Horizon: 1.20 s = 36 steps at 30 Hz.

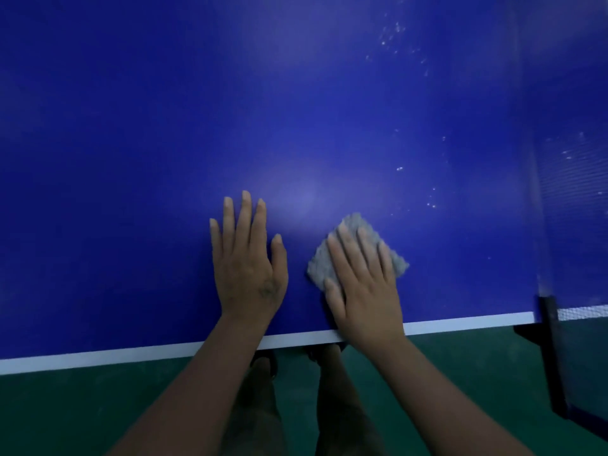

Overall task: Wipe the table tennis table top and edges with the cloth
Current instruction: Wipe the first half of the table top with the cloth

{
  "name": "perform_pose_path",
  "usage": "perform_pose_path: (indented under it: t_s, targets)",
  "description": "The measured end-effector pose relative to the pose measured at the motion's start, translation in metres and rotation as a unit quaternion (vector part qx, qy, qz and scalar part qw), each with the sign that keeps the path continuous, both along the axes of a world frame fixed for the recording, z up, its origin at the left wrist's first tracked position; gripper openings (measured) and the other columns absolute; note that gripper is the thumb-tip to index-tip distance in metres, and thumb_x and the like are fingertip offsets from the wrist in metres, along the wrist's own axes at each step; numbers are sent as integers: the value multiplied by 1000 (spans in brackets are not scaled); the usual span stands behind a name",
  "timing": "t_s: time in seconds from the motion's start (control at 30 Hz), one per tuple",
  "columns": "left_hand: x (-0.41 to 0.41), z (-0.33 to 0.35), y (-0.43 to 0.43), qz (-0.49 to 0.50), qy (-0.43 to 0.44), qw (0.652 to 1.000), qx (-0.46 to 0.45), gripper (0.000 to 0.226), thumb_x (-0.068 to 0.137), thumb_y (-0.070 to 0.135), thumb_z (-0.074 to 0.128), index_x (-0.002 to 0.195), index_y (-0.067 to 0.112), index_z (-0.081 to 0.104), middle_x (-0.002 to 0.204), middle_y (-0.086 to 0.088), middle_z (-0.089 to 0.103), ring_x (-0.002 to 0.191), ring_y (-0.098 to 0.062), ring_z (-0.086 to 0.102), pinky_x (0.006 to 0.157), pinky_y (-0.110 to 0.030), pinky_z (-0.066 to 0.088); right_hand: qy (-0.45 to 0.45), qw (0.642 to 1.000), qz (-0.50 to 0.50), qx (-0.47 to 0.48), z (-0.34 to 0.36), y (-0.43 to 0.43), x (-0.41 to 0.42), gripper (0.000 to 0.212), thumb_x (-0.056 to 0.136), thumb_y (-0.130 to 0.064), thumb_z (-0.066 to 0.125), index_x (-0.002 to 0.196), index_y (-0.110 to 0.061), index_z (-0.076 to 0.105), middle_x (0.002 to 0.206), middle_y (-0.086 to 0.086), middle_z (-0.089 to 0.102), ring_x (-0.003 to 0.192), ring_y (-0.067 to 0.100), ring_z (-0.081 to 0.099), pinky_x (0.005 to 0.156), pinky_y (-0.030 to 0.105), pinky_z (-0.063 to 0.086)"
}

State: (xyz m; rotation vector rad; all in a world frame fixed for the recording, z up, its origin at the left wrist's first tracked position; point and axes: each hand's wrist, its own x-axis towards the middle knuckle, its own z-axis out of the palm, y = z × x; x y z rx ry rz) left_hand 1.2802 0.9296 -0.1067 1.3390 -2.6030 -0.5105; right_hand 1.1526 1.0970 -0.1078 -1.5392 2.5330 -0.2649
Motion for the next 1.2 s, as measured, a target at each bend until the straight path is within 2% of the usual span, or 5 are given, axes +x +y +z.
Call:
perform_pose_path:
  t_s: [0.17, 0.53, 0.73, 0.93, 1.2]
  targets:
    - [-37, -11, 1, 20, -73, 996, -54, 67, 114, 47, 25, 173, 16, 17, 182, -6, 6, 168, -29, 0, 135, -58, 7, -9, 994, 110, -2, -1, 23, -51, 67, 108, -39, 49, 169, -18, 29, 177, -1, 22, 165, 26, 18, 129, 59, 23]
    - [-38, -9, 1, 37, -74, 995, -62, 67, 111, 43, 38, 171, 16, 26, 181, -6, 14, 168, -28, 6, 135, -58, 9, -4, 999, -42, 14, 2, -116, -157, 65, 111, -41, 34, 170, -17, 21, 179, 1, 13, 166, 26, 8, 134, 51, 4]
    - [-39, -7, 1, 41, -73, 995, -53, 67, 111, 43, 36, 171, 15, 26, 181, -4, 13, 168, -26, 5, 135, -57, 8, -44, 997, 61, -15, -3, -4, -59, 68, 111, -40, 46, 171, -17, 21, 179, 3, 12, 166, 28, 8, 133, 57, 13]
    - [-38, -9, 0, 45, -72, 995, -43, 67, 111, 44, 36, 171, 16, 25, 181, -3, 12, 168, -23, 2, 135, -56, 7, -22, 999, -17, 26, -5, 117, -86, 62, 113, -44, 36, 169, -18, 28, 177, 2, 22, 164, 31, 20, 130, 61, 22]
    - [-36, -11, 0, 45, -66, 996, -46, 68, 111, 43, 37, 172, 16, 24, 181, -2, 12, 168, -23, 3, 135, -56, 6, 3, 998, 60, 0, -5, 57, -174, 64, 110, -39, 47, 168, -15, 31, 177, 3, 22, 165, 29, 18, 131, 59, 19]
